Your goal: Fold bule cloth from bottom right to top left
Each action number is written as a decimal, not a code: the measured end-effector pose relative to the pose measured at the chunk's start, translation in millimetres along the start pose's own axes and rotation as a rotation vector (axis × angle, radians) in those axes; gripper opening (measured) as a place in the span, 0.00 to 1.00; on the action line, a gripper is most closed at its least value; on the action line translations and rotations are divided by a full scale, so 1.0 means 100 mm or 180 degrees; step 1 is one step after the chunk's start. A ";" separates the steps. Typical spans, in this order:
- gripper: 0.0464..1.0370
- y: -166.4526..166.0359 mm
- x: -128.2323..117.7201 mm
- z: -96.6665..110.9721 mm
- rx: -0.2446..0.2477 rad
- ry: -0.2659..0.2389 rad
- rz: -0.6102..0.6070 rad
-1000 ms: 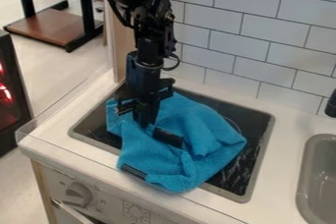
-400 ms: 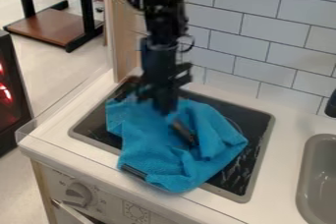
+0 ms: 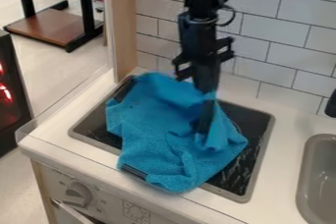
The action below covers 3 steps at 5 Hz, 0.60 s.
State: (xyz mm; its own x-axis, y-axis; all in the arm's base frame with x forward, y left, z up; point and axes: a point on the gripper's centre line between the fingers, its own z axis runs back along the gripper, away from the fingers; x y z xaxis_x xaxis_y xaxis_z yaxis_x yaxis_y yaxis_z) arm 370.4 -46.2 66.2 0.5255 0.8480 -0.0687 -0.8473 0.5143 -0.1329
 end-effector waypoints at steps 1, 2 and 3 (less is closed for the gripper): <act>0.00 -0.27 -0.08 0.00 -0.0074 -0.0014 -0.0046; 0.00 -0.51 -0.18 -0.10 -0.0096 -0.0096 -0.0095; 0.00 -0.65 -0.16 -0.21 -0.0171 -0.0112 -0.0103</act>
State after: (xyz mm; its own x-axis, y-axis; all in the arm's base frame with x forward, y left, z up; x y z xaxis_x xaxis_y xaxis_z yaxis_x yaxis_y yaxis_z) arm 418.8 -95.8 55.6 0.5486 0.8356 -0.0289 -0.8241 0.5346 -0.1874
